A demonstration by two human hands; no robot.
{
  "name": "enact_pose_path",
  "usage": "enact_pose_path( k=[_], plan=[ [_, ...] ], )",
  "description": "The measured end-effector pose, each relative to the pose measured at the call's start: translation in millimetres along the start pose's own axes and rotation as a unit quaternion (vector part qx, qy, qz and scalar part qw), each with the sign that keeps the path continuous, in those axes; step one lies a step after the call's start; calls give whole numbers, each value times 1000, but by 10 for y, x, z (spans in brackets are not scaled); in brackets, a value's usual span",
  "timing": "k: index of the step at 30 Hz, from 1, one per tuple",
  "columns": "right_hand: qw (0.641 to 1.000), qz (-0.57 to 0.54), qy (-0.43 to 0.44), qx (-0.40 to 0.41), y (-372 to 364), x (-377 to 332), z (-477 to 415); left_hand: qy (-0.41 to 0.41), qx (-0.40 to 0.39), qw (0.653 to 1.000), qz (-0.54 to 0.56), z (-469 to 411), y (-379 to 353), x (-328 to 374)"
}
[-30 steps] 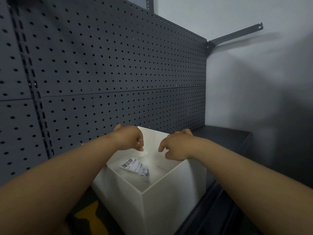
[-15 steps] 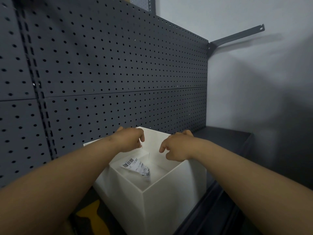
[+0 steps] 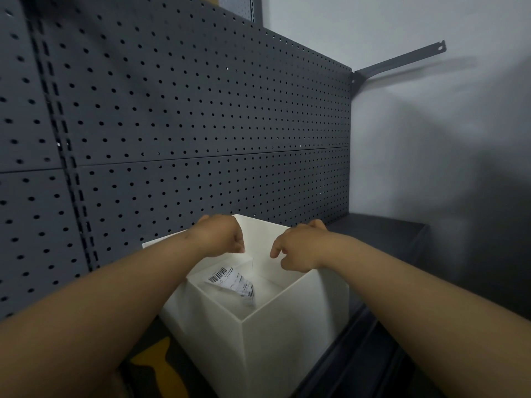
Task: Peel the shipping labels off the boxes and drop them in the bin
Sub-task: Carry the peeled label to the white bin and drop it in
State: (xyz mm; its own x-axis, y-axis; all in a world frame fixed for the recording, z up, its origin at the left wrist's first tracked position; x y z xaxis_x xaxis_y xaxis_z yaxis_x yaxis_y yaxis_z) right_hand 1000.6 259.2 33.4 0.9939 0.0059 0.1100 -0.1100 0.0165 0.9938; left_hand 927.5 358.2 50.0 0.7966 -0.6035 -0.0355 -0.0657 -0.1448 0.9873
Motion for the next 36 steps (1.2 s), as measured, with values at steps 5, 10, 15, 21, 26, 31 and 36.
enact_pose_path(
  k=[5, 10, 15, 21, 26, 31, 36],
  plan=[
    [1000, -4, -4, 1, -1, 4, -8, -1, -9, 1000, 23, -2, -14, -10],
    [1000, -2, -5, 0, 0, 0, 4, 3, 9, 999, 38, -21, 19, -53],
    [1000, -4, -8, -2, 1, -4, 13, 8, 5, 997, 82, -32, 3, -101],
    [1000, -9, -10, 0, 0, 0, 12, -3, -9, 999, 47, -11, -47, -64],
    [1000, -11, -12, -1, 0, 6, 19, -13, 5, 999, 29, -13, -52, -77],
    [1000, -10, -14, -2, -2, 11, 12, -5, -3, 1000, 21, 20, -43, -49],
    [1000, -7, -12, 2, -14, 18, -6, 0, 12, 999, -52, 13, -58, -63]
  ],
)
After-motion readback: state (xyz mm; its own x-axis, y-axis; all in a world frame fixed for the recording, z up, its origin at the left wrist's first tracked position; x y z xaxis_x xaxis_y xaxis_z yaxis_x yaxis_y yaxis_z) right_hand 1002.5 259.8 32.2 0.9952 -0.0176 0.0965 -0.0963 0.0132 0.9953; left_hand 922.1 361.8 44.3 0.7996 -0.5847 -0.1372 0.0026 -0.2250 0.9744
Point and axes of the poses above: each hand's wrist, its own z-axis away from the middle knuckle, its own y-axis out of the back of the hand, x = y × z, the point moved 9 cm from there along -z, towards the middle knuckle, and after that the axes turned 10 degrees about y, right-handed, at the moved point
